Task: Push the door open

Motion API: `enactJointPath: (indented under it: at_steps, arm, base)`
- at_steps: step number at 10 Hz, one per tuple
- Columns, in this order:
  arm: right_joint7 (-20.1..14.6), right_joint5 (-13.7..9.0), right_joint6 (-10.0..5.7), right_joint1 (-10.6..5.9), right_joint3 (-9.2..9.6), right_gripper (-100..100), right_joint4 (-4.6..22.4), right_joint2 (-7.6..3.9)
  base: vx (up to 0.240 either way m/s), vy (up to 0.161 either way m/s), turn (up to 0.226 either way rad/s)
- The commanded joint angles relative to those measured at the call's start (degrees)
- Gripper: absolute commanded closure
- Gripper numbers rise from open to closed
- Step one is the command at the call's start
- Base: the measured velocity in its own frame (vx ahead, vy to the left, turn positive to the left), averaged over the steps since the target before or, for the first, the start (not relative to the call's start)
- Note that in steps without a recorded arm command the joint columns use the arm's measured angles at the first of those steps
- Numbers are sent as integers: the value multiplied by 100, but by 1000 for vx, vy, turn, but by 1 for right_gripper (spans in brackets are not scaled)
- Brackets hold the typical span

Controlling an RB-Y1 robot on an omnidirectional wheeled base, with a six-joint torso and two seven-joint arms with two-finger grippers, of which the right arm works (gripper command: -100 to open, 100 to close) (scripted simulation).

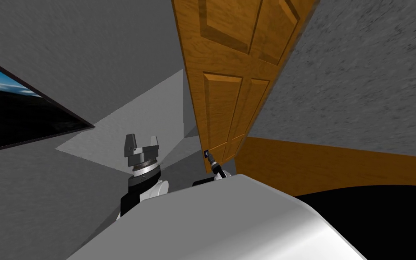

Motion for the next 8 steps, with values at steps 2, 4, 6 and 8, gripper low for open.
enactJointPath:
  at_steps: [2, 4, 6, 8]
  arm:
    - [20, -78, -47, -138, -241, 100, 148, -112]
    - [45, -135, -49, -171, -436, 100, 171, -156]
    - [65, -179, -51, -197, -589, 100, 189, -147]
    - [83, -221, -53, -221, -734, 100, 207, -98]
  base:
    - [150, 149, -81]
    - [160, 171, -83]
    - [170, 131, -70]
    - [148, 156, -82]
